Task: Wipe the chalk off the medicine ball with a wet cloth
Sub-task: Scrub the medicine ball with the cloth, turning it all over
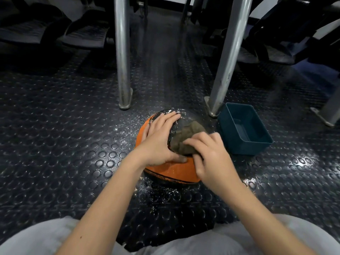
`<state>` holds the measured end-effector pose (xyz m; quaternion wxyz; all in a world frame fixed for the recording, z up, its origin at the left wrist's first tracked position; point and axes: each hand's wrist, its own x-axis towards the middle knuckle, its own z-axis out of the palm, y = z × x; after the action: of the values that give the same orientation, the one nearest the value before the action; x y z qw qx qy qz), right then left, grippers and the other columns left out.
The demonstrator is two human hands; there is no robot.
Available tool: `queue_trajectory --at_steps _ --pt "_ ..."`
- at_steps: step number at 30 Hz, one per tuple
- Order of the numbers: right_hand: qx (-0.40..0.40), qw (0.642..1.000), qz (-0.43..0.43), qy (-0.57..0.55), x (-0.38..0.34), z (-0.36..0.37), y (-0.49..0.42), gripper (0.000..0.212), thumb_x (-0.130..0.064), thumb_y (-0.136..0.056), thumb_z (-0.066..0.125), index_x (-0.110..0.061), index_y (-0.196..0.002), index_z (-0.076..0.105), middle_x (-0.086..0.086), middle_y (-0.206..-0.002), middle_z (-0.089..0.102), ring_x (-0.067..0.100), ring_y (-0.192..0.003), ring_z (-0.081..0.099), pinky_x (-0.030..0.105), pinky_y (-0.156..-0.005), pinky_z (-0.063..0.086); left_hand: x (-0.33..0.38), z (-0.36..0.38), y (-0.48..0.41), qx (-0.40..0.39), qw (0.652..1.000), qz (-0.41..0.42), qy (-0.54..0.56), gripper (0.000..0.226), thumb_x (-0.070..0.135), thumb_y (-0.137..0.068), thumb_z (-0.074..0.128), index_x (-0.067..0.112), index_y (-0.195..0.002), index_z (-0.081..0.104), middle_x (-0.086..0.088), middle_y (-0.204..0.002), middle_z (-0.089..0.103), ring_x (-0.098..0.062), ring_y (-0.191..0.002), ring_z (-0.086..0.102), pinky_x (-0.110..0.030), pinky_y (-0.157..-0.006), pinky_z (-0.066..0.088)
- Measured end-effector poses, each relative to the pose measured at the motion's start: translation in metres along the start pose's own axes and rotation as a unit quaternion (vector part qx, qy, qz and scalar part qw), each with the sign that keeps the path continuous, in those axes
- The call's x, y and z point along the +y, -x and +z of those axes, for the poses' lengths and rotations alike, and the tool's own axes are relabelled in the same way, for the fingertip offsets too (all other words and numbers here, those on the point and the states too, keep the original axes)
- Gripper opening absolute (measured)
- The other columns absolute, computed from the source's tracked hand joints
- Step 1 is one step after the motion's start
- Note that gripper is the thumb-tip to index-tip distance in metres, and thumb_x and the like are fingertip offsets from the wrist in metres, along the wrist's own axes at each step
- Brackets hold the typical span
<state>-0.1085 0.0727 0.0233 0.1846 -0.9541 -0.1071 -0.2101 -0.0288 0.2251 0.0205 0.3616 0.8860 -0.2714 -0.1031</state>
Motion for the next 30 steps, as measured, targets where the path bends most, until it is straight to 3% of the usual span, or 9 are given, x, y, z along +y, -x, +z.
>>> queue_trajectory --at_steps 6,8,12,15,19,22,24,27,30 --pt "0.013 0.987 0.162 0.01 0.051 -0.008 -0.034 0.03 0.006 -0.084 0.053 -0.012 -0.104 0.068 0.002 -0.104 0.06 0.02 -0.093 0.043 0.014 -0.074 0.023 0.004 0.0 -0.002 -0.015 1.0 0.004 0.001 0.111 0.045 -0.065 0.082 0.038 -0.148 0.009 0.023 -0.154 0.001 0.001 -0.141 -0.007 -0.035 -0.115 -0.013" --pt "0.02 0.989 0.143 0.004 0.036 -0.007 -0.028 0.03 0.006 -0.083 0.054 -0.012 -0.104 0.068 0.0 -0.104 0.06 0.015 -0.091 0.04 0.014 -0.073 0.024 0.003 0.001 -0.002 -0.014 1.0 0.005 0.002 0.112 0.045 -0.064 0.082 0.039 -0.148 0.009 0.024 -0.154 0.001 0.004 -0.139 -0.007 -0.033 -0.113 -0.013" --pt "-0.021 1.0 0.013 -0.017 0.002 -0.006 -0.007 0.031 0.008 -0.079 0.059 -0.008 -0.104 0.067 0.0 -0.102 0.06 0.011 -0.089 0.035 0.02 -0.08 0.034 0.0 -0.001 0.001 -0.008 1.0 0.0 0.011 0.111 0.041 -0.063 0.084 0.038 -0.147 0.012 0.023 -0.153 0.004 0.006 -0.137 -0.001 -0.039 -0.117 -0.007" --pt "-0.016 0.997 0.077 -0.016 0.035 -0.005 -0.035 0.03 0.006 -0.082 0.054 -0.012 -0.103 0.067 -0.001 -0.103 0.06 0.017 -0.093 0.042 0.019 -0.079 0.029 -0.002 -0.002 0.0 -0.016 1.0 0.005 0.013 0.111 0.041 -0.064 0.084 0.039 -0.147 0.011 0.024 -0.154 0.002 0.003 -0.141 -0.006 -0.04 -0.118 -0.009" --pt "-0.006 0.972 0.214 -0.096 0.069 -0.003 -0.057 0.024 -0.001 -0.088 0.054 -0.013 -0.106 0.066 0.002 -0.106 0.062 0.022 -0.106 0.054 0.019 -0.085 0.035 0.001 0.0 -0.003 -0.015 1.0 0.011 0.006 0.106 0.049 -0.063 0.082 0.04 -0.146 0.016 0.025 -0.151 0.009 0.003 -0.14 -0.002 -0.038 -0.118 -0.008" --pt "-0.011 0.979 0.187 -0.085 0.066 -0.001 -0.054 0.024 -0.002 -0.089 0.052 -0.014 -0.104 0.065 0.002 -0.106 0.059 0.022 -0.104 0.053 0.027 -0.09 0.037 0.001 -0.001 -0.003 0.05 0.997 -0.012 0.065 0.085 0.074 -0.05 0.062 0.048 -0.127 0.035 0.028 -0.132 0.029 0.002 -0.127 0.019 -0.043 -0.115 0.013" --pt "-0.028 0.979 0.177 -0.099 0.061 -0.006 -0.053 0.023 -0.005 -0.089 0.053 -0.016 -0.105 0.064 0.0 -0.105 0.057 0.018 -0.104 0.051 0.026 -0.09 0.036 -0.006 -0.003 -0.004 0.095 0.992 -0.024 0.082 0.085 0.078 -0.045 0.053 0.047 -0.123 0.041 0.024 -0.124 0.031 -0.001 -0.12 0.024 -0.042 -0.112 0.022" --pt "-0.054 0.972 0.191 -0.123 0.057 -0.011 -0.054 0.02 -0.021 -0.091 0.056 -0.018 -0.108 0.065 -0.005 -0.104 0.055 0.011 -0.101 0.049 0.02 -0.085 0.032 -0.014 -0.007 -0.004 0.097 0.993 -0.037 0.063 0.109 0.082 -0.043 0.069 0.037 -0.138 0.039 0.022 -0.126 0.026 0.0 -0.121 0.019 -0.04 -0.114 0.024" --pt "-0.029 0.986 0.15 -0.07 0.05 -0.013 -0.051 0.023 -0.03 -0.093 0.054 -0.019 -0.108 0.067 -0.006 -0.1 0.057 0.017 -0.1 0.051 0.025 -0.084 0.033 -0.01 -0.007 -0.004 0.081 0.995 -0.043 0.036 0.114 0.082 -0.04 0.07 0.035 -0.139 0.038 0.025 -0.123 0.026 0.004 -0.114 0.015 -0.035 -0.113 0.019"
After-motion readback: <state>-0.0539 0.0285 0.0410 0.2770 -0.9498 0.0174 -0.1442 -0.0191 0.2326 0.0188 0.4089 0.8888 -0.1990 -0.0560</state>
